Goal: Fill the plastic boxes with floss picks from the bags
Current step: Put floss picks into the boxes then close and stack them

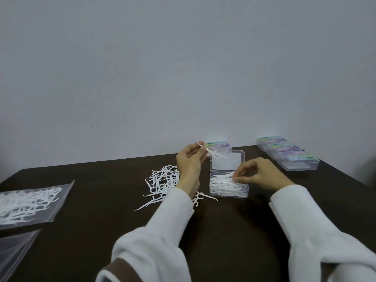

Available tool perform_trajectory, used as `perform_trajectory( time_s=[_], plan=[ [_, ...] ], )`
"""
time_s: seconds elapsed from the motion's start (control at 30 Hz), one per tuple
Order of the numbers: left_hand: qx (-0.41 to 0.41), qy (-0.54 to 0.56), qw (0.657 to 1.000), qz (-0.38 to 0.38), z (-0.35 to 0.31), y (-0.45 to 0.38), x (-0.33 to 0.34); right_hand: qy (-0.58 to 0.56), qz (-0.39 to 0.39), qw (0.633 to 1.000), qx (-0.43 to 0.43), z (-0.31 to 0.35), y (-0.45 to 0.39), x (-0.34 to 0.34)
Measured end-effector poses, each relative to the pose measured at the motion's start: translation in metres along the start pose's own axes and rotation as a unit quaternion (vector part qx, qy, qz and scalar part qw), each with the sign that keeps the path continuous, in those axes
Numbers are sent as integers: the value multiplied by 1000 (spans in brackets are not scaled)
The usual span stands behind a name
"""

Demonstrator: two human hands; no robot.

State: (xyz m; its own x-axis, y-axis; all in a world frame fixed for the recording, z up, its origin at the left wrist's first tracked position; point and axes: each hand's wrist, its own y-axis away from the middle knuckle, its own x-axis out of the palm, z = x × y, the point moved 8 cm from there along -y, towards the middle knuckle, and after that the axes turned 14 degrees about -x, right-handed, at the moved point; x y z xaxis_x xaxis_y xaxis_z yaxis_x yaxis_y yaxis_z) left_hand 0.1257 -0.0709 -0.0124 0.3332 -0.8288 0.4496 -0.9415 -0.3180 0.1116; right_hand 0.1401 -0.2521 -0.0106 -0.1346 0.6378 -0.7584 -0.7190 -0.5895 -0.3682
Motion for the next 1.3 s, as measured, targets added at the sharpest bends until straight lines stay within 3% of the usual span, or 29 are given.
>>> perform_trajectory(
  time_s=[0.1, 0.2, 0.57, 0.8, 1.0, 1.3],
  plan=[
    [-12, 7, 1000, 7, 3, 3, 1, 28, -66, 997, -16, 2, 1, -12],
    [-34, -13, 999, 28, 12, 7, 6, -73, -145, 986, -23, 9, 2, -19],
    [-46, -59, 996, 42, 13, 8, 4, -192, -192, 962, 15, -10, 2, -21],
    [-13, -161, 987, 11, 9, 14, 9, -167, -214, 963, 1, -1, 3, -27],
    [-3, -171, 985, -26, 11, 14, 4, -139, -261, 955, -5, 3, 7, -34],
    [90, -270, 958, -36, 2, 19, 10, -91, -295, 951, -28, 14, 8, -37]
  ],
)
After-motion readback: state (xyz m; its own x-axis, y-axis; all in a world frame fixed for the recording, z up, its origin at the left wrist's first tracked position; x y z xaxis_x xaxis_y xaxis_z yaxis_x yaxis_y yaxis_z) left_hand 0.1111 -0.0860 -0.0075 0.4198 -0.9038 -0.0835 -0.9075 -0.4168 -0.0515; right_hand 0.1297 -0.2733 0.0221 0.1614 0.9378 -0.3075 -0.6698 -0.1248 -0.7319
